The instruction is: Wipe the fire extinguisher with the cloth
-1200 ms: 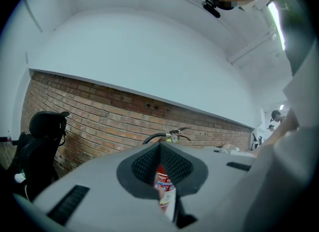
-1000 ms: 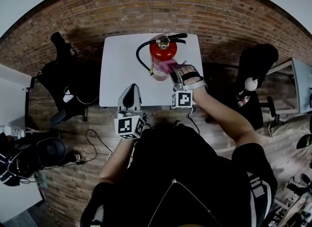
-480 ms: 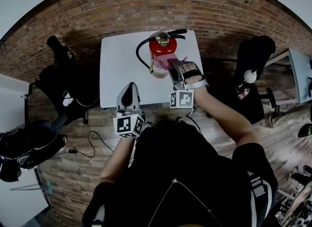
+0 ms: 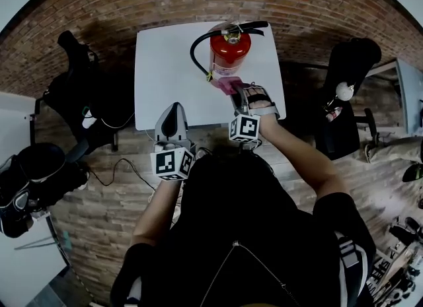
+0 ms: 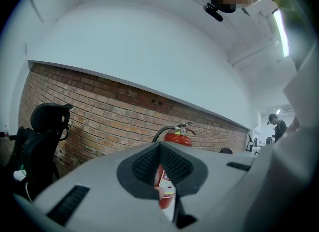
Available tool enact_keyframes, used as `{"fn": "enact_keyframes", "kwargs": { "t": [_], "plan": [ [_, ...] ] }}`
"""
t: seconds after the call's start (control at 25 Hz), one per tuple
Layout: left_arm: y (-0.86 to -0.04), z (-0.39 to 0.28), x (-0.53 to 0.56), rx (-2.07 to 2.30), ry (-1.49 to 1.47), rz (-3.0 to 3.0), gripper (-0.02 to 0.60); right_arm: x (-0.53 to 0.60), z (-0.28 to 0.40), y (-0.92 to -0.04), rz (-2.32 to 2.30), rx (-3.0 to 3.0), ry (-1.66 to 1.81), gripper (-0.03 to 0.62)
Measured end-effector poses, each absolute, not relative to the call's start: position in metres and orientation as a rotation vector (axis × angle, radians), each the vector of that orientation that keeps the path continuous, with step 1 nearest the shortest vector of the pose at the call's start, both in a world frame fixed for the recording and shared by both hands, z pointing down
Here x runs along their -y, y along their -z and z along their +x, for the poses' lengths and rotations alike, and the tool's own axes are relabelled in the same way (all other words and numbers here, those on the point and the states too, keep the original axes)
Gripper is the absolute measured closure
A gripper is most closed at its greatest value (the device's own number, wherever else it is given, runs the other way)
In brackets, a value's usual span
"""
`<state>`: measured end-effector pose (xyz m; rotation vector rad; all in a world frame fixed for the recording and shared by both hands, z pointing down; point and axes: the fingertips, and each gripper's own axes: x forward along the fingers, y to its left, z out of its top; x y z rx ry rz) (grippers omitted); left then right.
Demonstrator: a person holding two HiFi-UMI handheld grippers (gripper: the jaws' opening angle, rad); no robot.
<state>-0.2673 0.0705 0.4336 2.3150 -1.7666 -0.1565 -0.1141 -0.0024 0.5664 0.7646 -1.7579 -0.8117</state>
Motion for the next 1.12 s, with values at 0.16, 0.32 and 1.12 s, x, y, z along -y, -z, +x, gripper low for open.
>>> {"fn": "enact_keyframes", "kwargs": {
  "t": [0.16, 0.32, 1.12],
  "plan": [
    [-0.444, -0.276, -0.072, 1.771, 0.140, 2.295, 0.571, 0.006, -0.115, -0.617, 0.718, 1.739, 0.739, 0.488],
    [-0.455, -0.290, -0.073, 1.792, 0.113, 2.264, 0.571, 0.009, -0.121, -0.661, 0.679, 1.732, 0.668, 0.488],
    [-0.501, -0.357, -0.099, 1.903, -0.025, 2.101, 0.571, 0.042, -0.128, -0.826, 0.578, 1.591, 0.481, 0.488]
  ]
}}
